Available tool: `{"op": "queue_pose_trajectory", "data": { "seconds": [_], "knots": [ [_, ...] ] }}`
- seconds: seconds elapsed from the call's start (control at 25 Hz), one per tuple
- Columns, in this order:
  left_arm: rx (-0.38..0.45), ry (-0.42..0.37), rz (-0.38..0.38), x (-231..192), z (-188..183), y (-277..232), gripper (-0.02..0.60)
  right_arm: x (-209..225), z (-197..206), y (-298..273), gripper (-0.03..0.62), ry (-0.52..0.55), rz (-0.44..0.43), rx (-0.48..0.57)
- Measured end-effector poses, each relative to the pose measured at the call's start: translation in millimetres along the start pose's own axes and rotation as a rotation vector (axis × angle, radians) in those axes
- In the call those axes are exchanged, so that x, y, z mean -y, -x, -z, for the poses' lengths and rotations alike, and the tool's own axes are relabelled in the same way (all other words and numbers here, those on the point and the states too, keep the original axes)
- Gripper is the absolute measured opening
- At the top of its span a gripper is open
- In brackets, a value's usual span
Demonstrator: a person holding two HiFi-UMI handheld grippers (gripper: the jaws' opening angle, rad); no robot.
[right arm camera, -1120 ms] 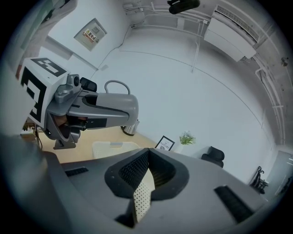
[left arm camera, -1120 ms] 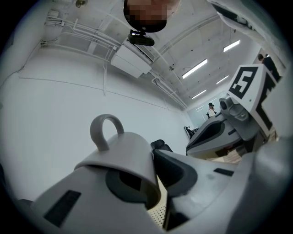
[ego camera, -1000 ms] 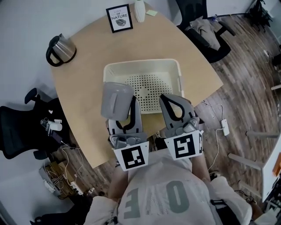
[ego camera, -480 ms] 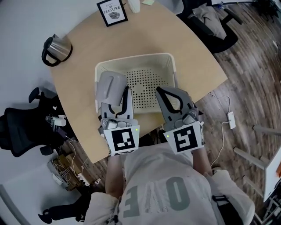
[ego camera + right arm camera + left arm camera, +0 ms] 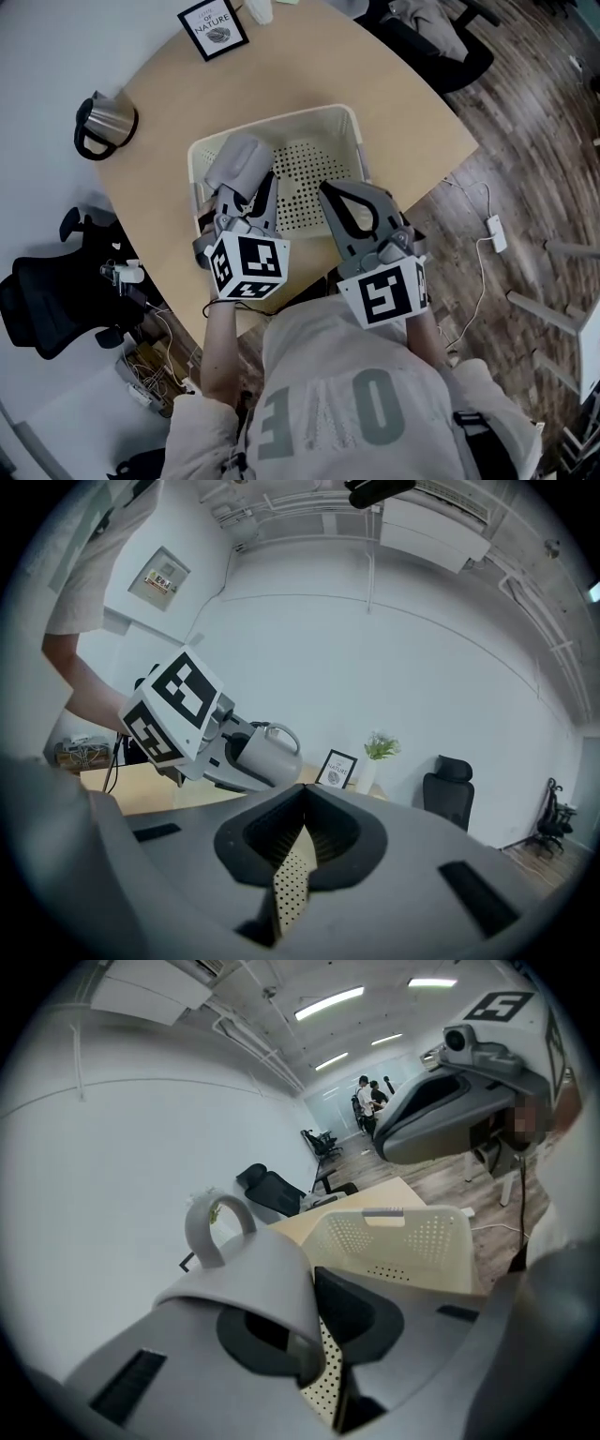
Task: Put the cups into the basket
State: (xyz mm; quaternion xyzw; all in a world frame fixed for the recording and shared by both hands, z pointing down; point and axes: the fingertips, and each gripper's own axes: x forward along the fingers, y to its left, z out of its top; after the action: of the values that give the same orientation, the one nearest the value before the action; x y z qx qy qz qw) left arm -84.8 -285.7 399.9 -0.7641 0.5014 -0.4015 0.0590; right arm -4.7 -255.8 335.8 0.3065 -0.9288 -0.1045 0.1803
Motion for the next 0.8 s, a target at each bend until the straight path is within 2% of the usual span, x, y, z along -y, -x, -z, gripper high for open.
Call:
{"op": "queue_pose_trajectory", "data": {
  "seconds": [0.24,0.56,0.8],
  "knots": [
    [-0.119,-0.117,0.17,27,31,-25,0.063,7,11,1,-0.002,-0.035,0.011,-0.031],
    [-0.228,-0.222,0.256,37,56,-53,0.063,8,33,6,-0.002,-0.058,0.0,-0.084],
    [-0.335,-0.34,0.379,61,81,-67,0.061,4,44,1,-0.002,-0.072,-0.021,-0.108]
  ]
}}
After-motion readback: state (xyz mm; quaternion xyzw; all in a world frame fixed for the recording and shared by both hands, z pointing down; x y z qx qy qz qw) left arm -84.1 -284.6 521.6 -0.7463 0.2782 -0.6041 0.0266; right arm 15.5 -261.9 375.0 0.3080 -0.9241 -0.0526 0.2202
